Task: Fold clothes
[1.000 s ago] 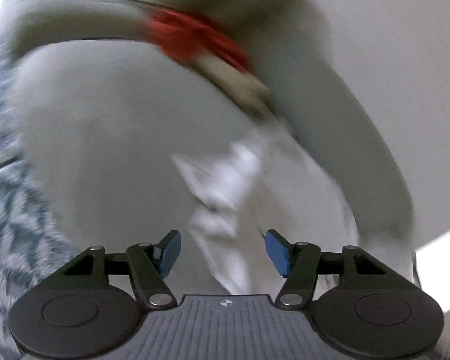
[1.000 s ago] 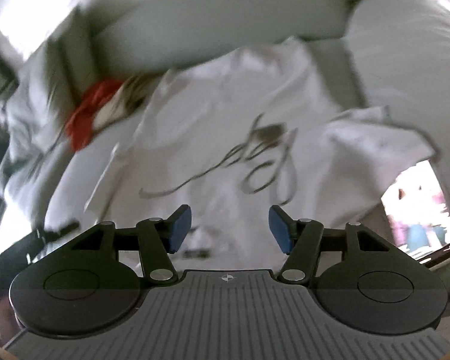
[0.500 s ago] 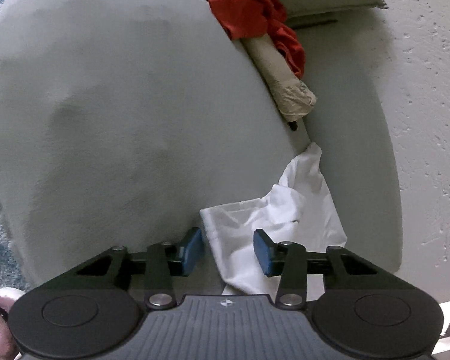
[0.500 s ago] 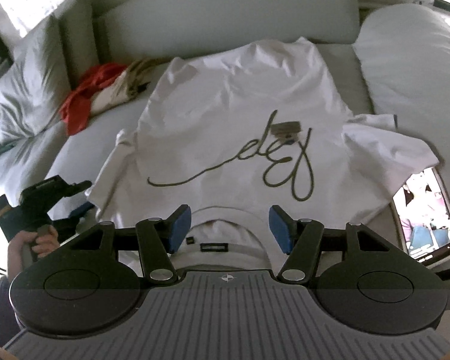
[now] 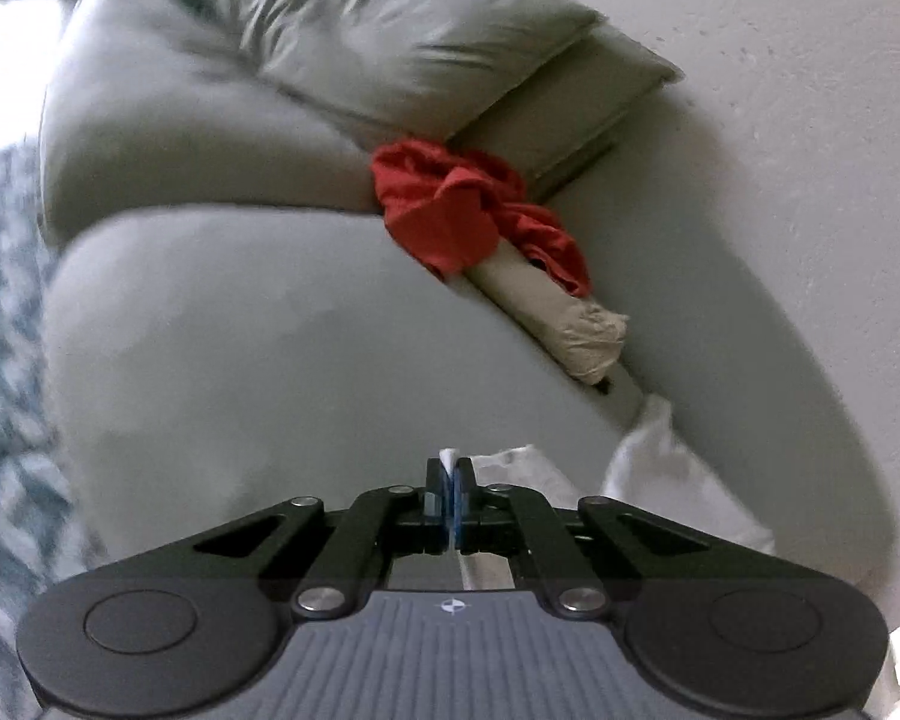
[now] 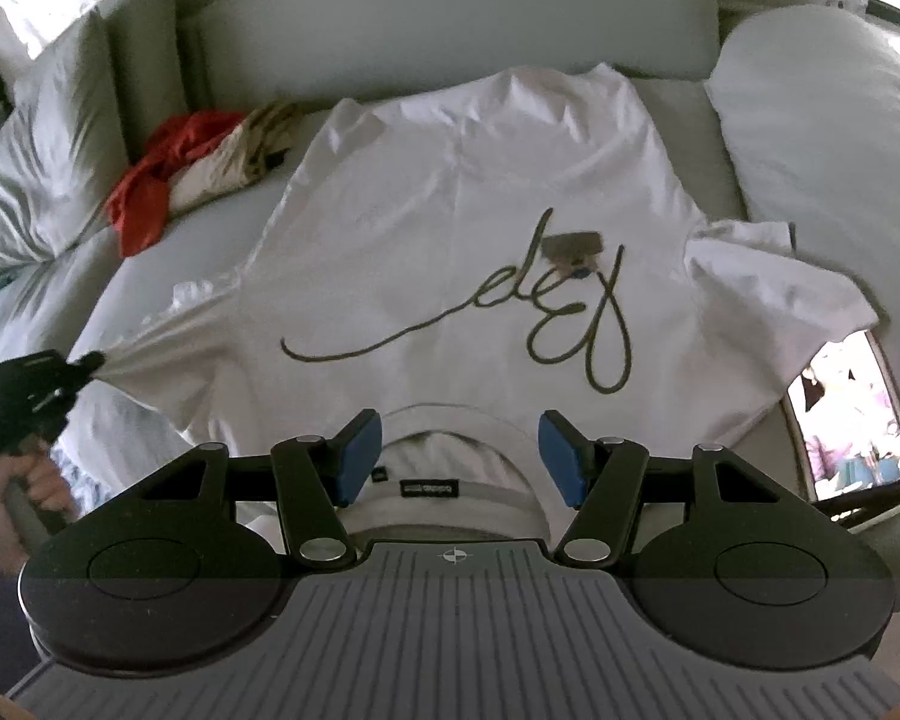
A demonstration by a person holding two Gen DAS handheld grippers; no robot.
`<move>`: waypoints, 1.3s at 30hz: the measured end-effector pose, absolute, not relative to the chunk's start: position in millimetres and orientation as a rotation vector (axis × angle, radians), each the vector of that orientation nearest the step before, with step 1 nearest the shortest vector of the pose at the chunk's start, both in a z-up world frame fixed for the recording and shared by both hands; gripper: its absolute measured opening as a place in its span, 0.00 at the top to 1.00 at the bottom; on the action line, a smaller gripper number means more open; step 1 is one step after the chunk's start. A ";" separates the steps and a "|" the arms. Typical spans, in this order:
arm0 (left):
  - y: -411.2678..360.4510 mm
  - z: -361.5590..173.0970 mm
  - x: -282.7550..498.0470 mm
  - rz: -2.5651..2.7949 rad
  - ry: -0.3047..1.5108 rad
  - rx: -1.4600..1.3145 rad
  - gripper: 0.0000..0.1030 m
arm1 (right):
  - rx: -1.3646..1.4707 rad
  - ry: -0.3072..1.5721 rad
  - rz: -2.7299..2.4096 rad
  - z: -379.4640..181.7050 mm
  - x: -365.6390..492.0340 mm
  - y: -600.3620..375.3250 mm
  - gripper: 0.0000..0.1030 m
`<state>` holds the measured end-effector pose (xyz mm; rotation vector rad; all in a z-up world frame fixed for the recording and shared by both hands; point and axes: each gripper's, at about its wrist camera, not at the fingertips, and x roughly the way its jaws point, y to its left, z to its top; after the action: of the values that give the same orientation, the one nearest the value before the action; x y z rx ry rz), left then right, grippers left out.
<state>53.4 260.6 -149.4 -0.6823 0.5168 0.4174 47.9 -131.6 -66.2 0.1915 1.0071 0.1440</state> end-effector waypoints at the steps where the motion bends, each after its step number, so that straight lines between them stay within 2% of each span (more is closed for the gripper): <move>1: 260.0 -153.4 57.3 0.418 0.540 -0.658 0.99 | 0.194 1.017 0.146 -68.7 48.7 -130.9 0.37; 5: 275.0 -165.7 52.9 0.435 0.622 -0.697 0.89 | 0.207 1.043 0.161 -74.5 48.1 -130.6 0.36; 7: 282.5 -163.1 39.5 0.435 0.611 -0.751 0.68 | 0.218 1.033 0.154 -73.6 45.5 -136.3 0.34; 9: 278.7 -154.4 28.4 0.443 0.626 -0.754 0.60 | 0.248 1.025 0.125 -74.6 44.7 -147.4 0.34; 11: 267.6 -145.9 18.5 0.416 0.662 -0.736 0.62 | 0.290 1.027 0.095 -80.4 45.9 -158.9 0.34; 12: 258.3 -142.8 19.3 0.356 0.683 -0.722 0.66 | 0.309 1.032 0.080 -85.9 48.0 -164.8 0.35; 13: 248.4 -139.9 22.1 0.291 0.705 -0.706 0.69 | 0.319 1.038 0.066 -91.4 50.2 -168.7 0.42; 14: 235.9 -136.2 25.4 0.219 0.734 -0.667 0.70 | 0.307 1.048 0.051 -98.1 53.5 -169.6 0.53; 16: 204.3 -129.3 39.9 0.096 0.777 -0.541 0.70 | 0.262 1.060 0.027 -111.1 63.9 -167.1 0.62; 20: 152.0 -132.1 72.3 0.005 0.834 -0.303 0.69 | 0.152 1.059 -0.025 -130.9 89.5 -155.6 0.62; 26: 117.4 -148.8 88.2 -0.001 0.968 -0.070 0.65 | -0.004 1.116 -0.004 -154.8 98.5 -145.0 0.53; 33: 99.1 -146.4 66.8 0.040 1.026 0.018 0.65 | 0.005 1.161 0.091 -155.1 74.5 -152.7 0.51; 36: 98.1 -148.4 62.1 0.048 1.110 0.000 0.66 | 0.034 1.202 0.120 -150.2 61.3 -156.0 0.50; 37: 98.8 -149.1 59.4 0.044 1.152 -0.021 0.66 | 0.044 1.222 0.136 -149.7 57.1 -156.7 0.45; 39: 100.7 -146.0 50.6 0.055 1.176 -0.035 0.66 | 0.139 1.272 0.173 -150.7 47.8 -163.9 0.46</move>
<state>50.6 100.7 -146.0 -0.0348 1.1764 0.0552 47.8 -163.9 -150.7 0.1386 1.2723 0.1729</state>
